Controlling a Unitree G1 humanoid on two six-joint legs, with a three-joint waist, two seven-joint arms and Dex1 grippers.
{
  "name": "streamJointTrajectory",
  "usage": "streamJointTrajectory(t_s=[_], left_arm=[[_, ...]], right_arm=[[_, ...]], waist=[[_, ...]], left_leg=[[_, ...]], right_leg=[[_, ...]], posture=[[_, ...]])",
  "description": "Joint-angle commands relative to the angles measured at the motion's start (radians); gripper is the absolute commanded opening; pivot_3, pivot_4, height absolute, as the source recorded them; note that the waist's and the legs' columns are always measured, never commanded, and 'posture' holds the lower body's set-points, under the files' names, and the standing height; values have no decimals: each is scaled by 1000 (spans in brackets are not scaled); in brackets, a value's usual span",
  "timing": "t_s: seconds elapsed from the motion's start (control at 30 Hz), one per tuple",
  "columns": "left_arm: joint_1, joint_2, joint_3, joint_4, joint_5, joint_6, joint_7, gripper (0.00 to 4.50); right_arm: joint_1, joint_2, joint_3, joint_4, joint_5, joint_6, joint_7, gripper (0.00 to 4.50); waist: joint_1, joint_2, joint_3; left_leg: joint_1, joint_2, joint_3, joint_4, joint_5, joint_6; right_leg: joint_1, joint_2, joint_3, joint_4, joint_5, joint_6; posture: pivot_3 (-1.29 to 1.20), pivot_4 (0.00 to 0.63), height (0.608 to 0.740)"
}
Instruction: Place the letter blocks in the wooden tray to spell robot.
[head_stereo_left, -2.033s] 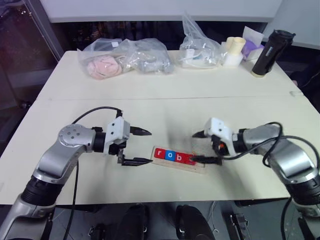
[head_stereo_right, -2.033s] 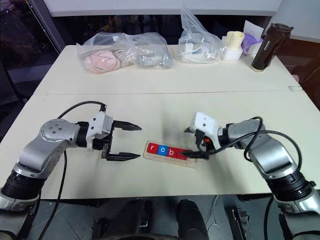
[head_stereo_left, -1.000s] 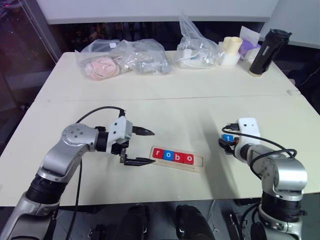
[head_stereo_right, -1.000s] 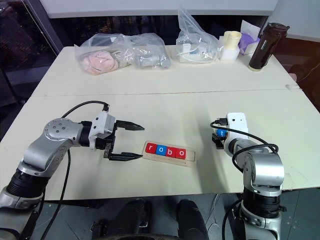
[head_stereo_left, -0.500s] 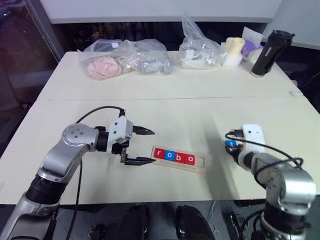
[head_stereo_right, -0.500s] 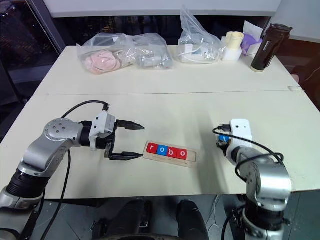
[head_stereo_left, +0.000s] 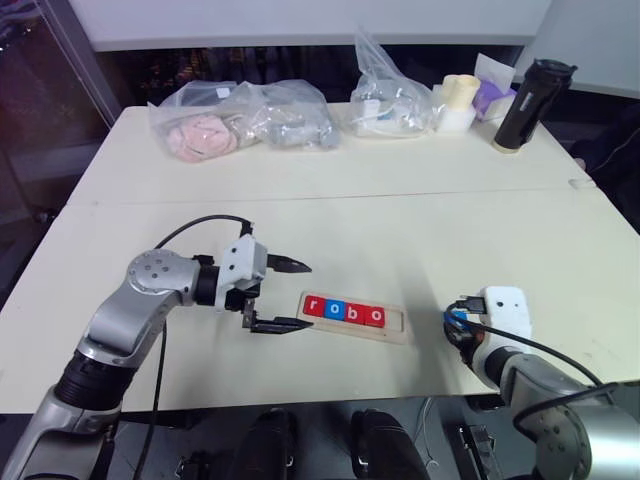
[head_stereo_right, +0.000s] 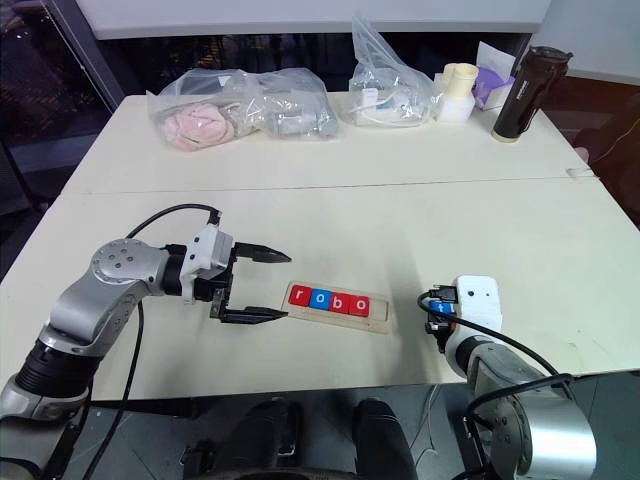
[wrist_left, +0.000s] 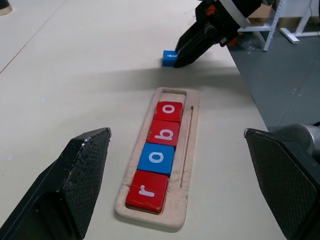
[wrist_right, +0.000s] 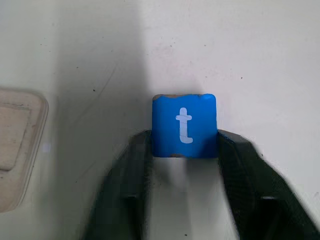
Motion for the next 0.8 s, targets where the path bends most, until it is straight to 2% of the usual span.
streamJointTrajectory(t_s=[0.03, 0.07, 0.2, 0.27, 0.37, 0.43, 0.53, 0.8], left_arm=[[-8, -4, 4, -22, -6, -8, 3, 4500], [-7, -5, 3, -23, -7, -7, 5, 4500], [-9, -14, -1, -20, -4, -9, 11, 4500], [-9, -18, -2, -18, -1, -11, 11, 4500], [-14, -23, -4, -14, 0, -10, 13, 4500], [-18, -25, -5, -11, 0, -10, 13, 4500], [-20, -26, -6, -14, -2, -8, 14, 4500], [-5, -11, 5, -39, -15, 6, 15, 4500]], right_arm=[[-13, -103, 12, -17, 59, 7, 61, 4163], [-18, -178, 29, -17, 88, 7, 103, 4439], [-58, -525, 64, -12, 242, -31, 363, 4439], [-55, -644, 67, 12, 272, -114, 454, 4439], [22, -822, 52, 128, 257, -412, 683, 4439], [91, -923, 82, 236, 152, -706, 803, 4439], [77, -936, 122, 412, 126, -898, 891, 4439], [-22, -938, 251, 745, 37, -1157, 1028, 4439]], waist=[[-1, 0, 0], [-3, 0, 0], [-8, 0, 0], [-7, -2, 0], [-5, -3, 1], [-2, -3, 1], [-6, -4, 1], [-4, -4, 1]], left_leg=[[0, 0, 0, 0, 0, 0], [0, 0, 0, 0, 0, 0], [0, 0, 0, 0, 0, 0], [0, 0, 0, 0, 0, 0], [0, 1, -1, -1, 0, 0], [-1, 1, -1, -1, 0, 0], [0, 0, 0, 1, 0, 0], [2, 1, 2, 1, 0, 0]], right_leg=[[0, 0, 0, 0, 0, 0], [0, 0, 0, 0, 0, 0], [1, -1, 0, -1, 0, 0], [1, -1, 0, -1, 0, 0], [1, 1, -1, -1, 0, 0], [1, 1, -1, -2, 0, 1], [3, 2, -1, -3, 0, 1], [4, 0, 0, -3, 0, 1]], posture=[[0, 150, 740], [0, 150, 740], [0, 150, 740], [0, 150, 740], [0, 150, 740], [0, 150, 740], [0, 150, 740], [0, 150, 740]])
